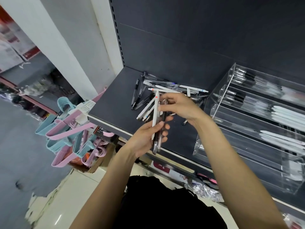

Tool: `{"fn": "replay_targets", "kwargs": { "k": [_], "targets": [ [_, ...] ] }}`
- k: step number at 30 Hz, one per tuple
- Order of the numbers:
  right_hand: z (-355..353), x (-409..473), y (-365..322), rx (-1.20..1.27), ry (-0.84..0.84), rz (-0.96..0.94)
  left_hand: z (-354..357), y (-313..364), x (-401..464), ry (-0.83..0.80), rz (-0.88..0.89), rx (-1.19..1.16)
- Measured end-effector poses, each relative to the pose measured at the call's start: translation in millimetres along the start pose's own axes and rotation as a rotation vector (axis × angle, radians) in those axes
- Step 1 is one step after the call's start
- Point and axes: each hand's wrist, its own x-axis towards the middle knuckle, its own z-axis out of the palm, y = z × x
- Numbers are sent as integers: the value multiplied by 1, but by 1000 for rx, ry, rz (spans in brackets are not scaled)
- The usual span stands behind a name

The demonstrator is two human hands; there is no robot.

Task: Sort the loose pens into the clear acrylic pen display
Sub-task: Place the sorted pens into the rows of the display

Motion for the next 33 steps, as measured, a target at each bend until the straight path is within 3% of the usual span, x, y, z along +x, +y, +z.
{"fn": "replay_targets", "kwargs": {
  "k": [3, 7, 14, 19, 25, 30, 33],
  "targets": [
    [2, 0, 3, 10, 44, -17, 2, -4, -7, 2, 44, 5],
    [-5, -4, -2, 140, 266, -115, 1, -11, -15, 41, 50, 52],
    [-14, -37, -17, 399, 603, -220, -3, -15, -17, 134, 129, -114],
    [25, -61, 10, 319, 545, -196, 8, -13, -7, 312, 315, -291],
    [74, -62, 38, 156, 717, -294, 22, -10, 7, 335, 443, -429],
    [83, -61, 49, -51, 607, -263, 18, -7, 12, 371, 469, -437],
    [73, -62, 44, -135, 554, -379, 12, -5, 12, 406, 489, -407]
  ]
}}
